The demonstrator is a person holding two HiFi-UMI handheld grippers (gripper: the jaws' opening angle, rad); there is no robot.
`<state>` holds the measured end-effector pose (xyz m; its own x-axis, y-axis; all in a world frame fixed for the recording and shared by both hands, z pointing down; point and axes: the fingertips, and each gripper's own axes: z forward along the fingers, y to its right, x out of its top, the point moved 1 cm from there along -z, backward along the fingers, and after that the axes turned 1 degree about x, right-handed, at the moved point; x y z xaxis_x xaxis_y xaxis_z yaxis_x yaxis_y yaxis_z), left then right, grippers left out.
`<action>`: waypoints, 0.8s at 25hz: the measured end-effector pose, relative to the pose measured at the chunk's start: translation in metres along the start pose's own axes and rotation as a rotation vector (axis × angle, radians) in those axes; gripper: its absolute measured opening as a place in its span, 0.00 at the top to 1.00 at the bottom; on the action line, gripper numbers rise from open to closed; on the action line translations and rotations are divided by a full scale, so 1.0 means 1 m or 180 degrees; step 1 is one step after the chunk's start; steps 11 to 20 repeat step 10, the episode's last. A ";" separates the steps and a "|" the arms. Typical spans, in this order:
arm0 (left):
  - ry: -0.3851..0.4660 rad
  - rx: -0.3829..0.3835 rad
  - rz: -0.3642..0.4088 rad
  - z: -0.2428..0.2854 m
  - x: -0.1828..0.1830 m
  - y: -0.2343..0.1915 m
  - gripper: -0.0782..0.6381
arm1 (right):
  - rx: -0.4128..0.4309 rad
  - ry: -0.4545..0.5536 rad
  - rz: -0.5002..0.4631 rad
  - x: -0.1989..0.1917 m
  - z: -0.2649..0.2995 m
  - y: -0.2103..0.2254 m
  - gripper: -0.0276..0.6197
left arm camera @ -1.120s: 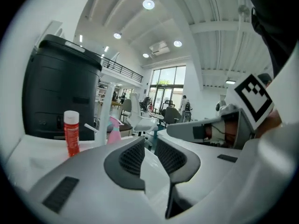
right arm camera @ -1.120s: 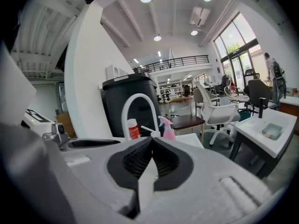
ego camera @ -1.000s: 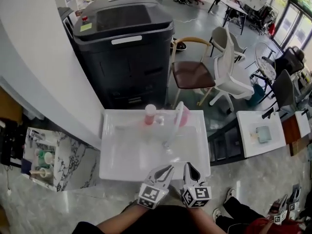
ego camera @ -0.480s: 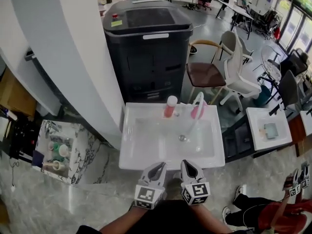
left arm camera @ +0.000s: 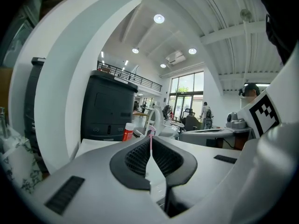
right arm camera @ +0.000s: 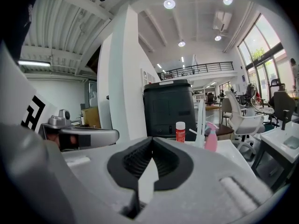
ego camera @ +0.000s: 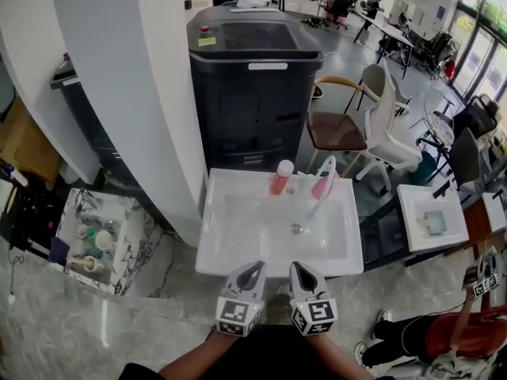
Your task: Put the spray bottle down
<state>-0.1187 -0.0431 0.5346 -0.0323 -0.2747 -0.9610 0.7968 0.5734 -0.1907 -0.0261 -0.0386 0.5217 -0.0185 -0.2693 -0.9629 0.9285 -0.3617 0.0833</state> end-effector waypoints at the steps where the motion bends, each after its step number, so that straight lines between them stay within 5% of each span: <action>1: 0.0005 0.0009 0.0012 0.000 0.001 0.000 0.85 | 0.0005 0.0013 -0.0014 0.001 0.000 -0.001 0.96; 20: 0.0085 0.0027 0.0007 0.012 0.005 -0.003 0.85 | -0.0064 -0.0021 -0.0058 0.000 0.000 0.011 0.96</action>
